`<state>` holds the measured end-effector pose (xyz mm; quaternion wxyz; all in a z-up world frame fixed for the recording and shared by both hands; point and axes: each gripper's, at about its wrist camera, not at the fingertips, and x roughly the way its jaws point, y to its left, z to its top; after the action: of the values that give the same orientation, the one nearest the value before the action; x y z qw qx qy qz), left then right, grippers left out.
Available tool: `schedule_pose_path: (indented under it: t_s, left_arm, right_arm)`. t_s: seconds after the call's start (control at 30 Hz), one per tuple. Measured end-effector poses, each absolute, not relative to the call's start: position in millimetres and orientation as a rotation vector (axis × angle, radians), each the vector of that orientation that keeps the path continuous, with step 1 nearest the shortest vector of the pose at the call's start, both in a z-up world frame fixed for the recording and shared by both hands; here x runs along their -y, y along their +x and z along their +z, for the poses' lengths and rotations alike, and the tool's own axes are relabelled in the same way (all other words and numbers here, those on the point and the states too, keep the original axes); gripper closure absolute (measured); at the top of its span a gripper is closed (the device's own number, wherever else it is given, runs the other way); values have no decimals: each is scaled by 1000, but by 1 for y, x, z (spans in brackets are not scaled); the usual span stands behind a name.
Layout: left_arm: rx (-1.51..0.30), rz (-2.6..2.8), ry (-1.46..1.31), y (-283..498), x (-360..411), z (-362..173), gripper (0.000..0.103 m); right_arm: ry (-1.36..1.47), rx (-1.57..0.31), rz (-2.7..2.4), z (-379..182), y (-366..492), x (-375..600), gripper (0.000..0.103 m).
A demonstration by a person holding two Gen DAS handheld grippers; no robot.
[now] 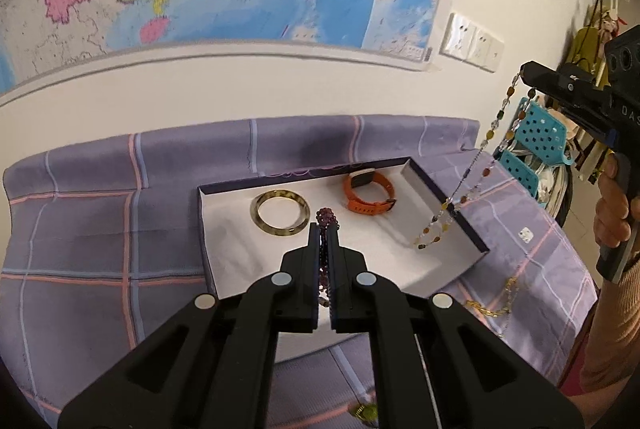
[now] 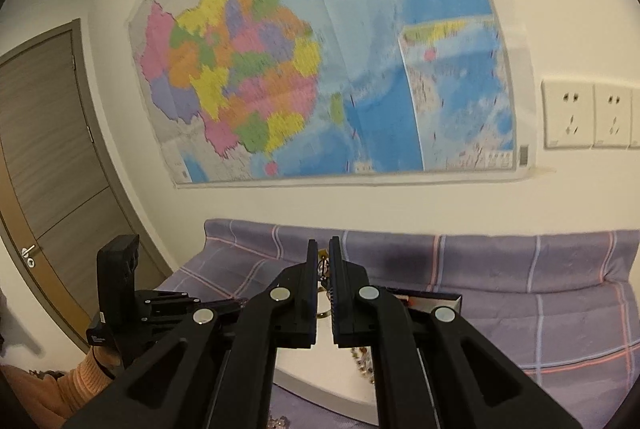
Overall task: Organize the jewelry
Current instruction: 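Lift both held bracelets and carry them over the white tray, then lower both bracelets into the tray and open both grippers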
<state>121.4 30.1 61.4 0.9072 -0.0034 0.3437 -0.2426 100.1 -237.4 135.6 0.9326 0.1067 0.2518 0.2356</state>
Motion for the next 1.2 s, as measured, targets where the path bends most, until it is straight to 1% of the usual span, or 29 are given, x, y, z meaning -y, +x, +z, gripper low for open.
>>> schedule_pose_path:
  t_s: [0.33, 0.67, 0.93, 1.2]
  left_arm:
    - [-779, -488, -3, 148, -24, 35, 99]
    - [-866, -467, 8, 164, -20, 3, 99]
    - [-904, -452, 5, 172, -18, -9, 99]
    - [-943, -413, 0, 183, -18, -20, 99]
  right_arm:
    - [179, -546, 493, 118, 124, 226, 99]
    - [153, -688, 456, 68, 144, 234, 99]
    - [78, -805, 452, 27, 154, 219, 99]
    - [80, -885, 450, -3, 165, 213, 99]
